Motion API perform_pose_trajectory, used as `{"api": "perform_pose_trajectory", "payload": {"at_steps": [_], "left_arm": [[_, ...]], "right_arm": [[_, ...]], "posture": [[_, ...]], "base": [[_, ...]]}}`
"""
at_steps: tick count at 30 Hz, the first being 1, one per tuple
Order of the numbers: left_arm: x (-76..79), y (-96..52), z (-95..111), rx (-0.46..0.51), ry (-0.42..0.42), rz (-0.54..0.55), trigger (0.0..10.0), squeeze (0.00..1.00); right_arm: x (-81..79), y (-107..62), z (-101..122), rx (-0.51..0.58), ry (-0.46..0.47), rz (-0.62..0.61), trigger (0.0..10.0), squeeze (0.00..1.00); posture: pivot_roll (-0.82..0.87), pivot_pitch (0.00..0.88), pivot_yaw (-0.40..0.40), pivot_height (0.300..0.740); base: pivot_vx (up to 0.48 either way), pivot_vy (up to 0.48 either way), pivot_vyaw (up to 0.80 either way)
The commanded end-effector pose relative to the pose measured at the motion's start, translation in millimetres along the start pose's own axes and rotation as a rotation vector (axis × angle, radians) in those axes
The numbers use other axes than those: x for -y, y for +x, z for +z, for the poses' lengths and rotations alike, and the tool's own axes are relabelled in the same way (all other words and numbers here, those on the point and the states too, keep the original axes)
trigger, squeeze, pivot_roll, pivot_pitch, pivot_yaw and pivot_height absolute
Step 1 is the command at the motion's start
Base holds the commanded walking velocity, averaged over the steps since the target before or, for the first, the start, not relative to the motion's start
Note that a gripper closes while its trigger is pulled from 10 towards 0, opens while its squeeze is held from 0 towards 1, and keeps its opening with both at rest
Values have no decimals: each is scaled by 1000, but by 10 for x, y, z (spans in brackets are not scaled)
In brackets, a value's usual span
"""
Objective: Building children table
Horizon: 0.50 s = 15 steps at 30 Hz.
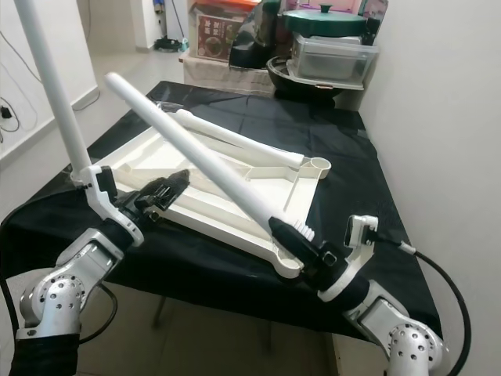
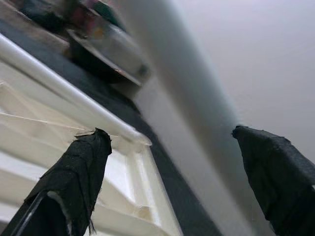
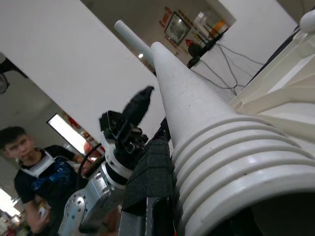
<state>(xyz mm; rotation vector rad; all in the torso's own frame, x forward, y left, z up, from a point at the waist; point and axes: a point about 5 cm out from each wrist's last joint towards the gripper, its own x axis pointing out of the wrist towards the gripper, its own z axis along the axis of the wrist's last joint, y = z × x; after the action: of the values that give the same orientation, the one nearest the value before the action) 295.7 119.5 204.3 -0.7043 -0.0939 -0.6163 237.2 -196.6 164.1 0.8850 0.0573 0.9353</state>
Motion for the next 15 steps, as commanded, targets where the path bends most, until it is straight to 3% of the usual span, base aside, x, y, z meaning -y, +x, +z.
{"api": "perform_pose_trajectory", "payload": {"at_steps": [1, 6, 7, 9, 11, 15], "left_arm": [[100, 5, 16, -11, -28, -75, 10000, 0], [118, 6, 33, -9, -44, -92, 10000, 0], [100, 15, 100, 26, -117, -94, 10000, 0], [100, 15, 100, 26, -117, -94, 10000, 0], [50, 12, 251, 104, -249, -106, 10000, 0], [25, -11, 344, 141, -295, -127, 10000, 0]], "right_arm": [[-74, -1, 2, -20, -23, 40, 0, 0], [-99, -9, -17, -30, -23, 57, 0, 0], [-134, -29, -49, -46, -24, 79, 0, 0], [-134, -29, -49, -46, -24, 79, 0, 0], [-198, -77, -114, -74, -23, 118, 0, 0], [-219, -117, -160, -92, -18, 128, 0, 0]], "posture": [[140, 0, -96, 740], [140, 0, -96, 740], [140, 0, -97, 740], [140, 0, -97, 740], [134, 0, -98, 740], [135, 0, -99, 740]], "base": [[0, 0, 0], [0, 0, 0], [0, 0, 0], [0, 0, 0], [0, 0, 0], [0, 0, 0]]}}
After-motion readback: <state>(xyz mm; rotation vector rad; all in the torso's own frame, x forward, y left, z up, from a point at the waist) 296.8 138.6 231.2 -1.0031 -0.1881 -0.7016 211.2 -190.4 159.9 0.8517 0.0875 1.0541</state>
